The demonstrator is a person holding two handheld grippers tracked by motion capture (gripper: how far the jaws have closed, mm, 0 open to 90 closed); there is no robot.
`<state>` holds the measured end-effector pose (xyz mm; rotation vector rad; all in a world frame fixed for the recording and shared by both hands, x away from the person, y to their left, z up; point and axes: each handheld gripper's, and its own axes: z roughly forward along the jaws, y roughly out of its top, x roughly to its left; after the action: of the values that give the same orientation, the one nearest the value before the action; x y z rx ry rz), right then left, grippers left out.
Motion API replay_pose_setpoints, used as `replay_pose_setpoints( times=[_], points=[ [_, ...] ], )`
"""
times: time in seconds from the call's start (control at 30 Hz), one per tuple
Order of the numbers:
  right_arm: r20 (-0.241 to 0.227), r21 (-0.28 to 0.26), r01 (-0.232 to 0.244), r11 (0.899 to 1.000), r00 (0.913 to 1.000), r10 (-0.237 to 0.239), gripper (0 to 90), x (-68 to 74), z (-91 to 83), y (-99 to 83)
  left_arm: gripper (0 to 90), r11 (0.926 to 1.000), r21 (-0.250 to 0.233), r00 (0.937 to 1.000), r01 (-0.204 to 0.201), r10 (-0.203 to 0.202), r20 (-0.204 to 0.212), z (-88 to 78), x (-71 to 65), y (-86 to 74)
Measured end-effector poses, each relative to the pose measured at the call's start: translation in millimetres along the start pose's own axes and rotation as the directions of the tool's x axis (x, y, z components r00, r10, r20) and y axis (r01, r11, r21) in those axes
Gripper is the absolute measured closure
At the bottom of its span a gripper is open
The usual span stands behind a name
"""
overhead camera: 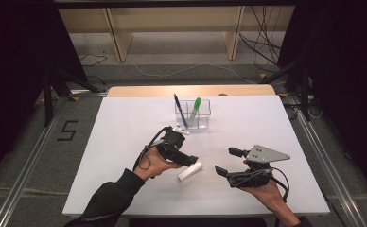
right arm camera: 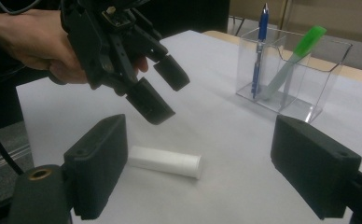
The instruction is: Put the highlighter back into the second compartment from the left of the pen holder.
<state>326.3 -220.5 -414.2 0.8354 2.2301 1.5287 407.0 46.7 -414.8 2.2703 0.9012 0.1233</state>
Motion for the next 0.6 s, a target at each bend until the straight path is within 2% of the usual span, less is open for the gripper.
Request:
replay_pose_setpoints(
  times=[0.27, 0.43, 0.6],
  points=[
    [0.005, 0.0, 0.0, 1.0, 1.0, 0.0, 19.7, -0.4, -0.6, -0.1, 19.2, 0.9989, 0.044, 0.9998, -0.017, 0.017, 0.008, 2.9, -5.2, -5.3],
    [0.003, -0.002, -0.003, 1.0, 1.0, 0.003, 19.7, -0.4, -1.2, -0.4, 19.2, 0.9954, 0.087, 0.9992, -0.039, 0.038, 0.012, 6.7, -7.0, -8.7],
    [0.005, -0.001, -0.002, 1.0, 1.0, 0.002, 19.7, -0.6, -1.5, -0.5, 19.2, 0.9924, 0.116, 0.999, -0.043, 0.041, 0.016, 11.6, -10.3, -12.9]
  ],
)
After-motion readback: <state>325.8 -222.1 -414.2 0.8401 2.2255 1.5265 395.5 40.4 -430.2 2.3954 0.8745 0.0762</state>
